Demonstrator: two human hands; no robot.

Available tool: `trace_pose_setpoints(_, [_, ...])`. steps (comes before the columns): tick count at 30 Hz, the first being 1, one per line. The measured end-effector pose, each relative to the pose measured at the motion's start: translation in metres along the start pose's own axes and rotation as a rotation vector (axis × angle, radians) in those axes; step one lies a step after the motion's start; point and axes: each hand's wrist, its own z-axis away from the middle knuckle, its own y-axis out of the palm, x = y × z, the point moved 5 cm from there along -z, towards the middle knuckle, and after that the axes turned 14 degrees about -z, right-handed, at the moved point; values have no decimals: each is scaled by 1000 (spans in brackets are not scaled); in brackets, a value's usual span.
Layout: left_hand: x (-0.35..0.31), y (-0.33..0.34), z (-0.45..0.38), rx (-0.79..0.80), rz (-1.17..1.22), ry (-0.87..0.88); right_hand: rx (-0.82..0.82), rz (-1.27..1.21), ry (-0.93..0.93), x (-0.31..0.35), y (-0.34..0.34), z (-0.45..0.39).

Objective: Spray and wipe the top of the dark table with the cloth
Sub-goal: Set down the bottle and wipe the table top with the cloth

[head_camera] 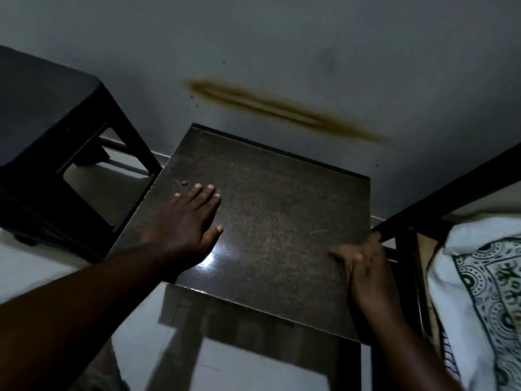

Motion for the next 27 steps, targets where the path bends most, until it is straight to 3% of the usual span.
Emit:
trace_pose_setpoints(3, [1, 0, 0, 7, 7, -1, -27, -26, 38, -15, -3, 70])
trace_pose_setpoints(7, [2, 2, 0, 21, -11, -7, 48, 39, 92, -18, -2, 75])
trace_pose_setpoints(11, [4, 5, -1, 33, -2, -12, 89, 138, 5, -2, -1, 8])
trace_pose_setpoints(16, [4, 3, -1, 22, 11, -13, 49, 353, 8, 27, 10, -126])
trace_pose_setpoints(20, [3, 1, -1, 37, 36, -16, -2, 423, 7, 60, 24, -186])
trace_pose_setpoints(27, [6, 3, -3, 10, 48, -2, 203, 445, -277, 180, 173, -192])
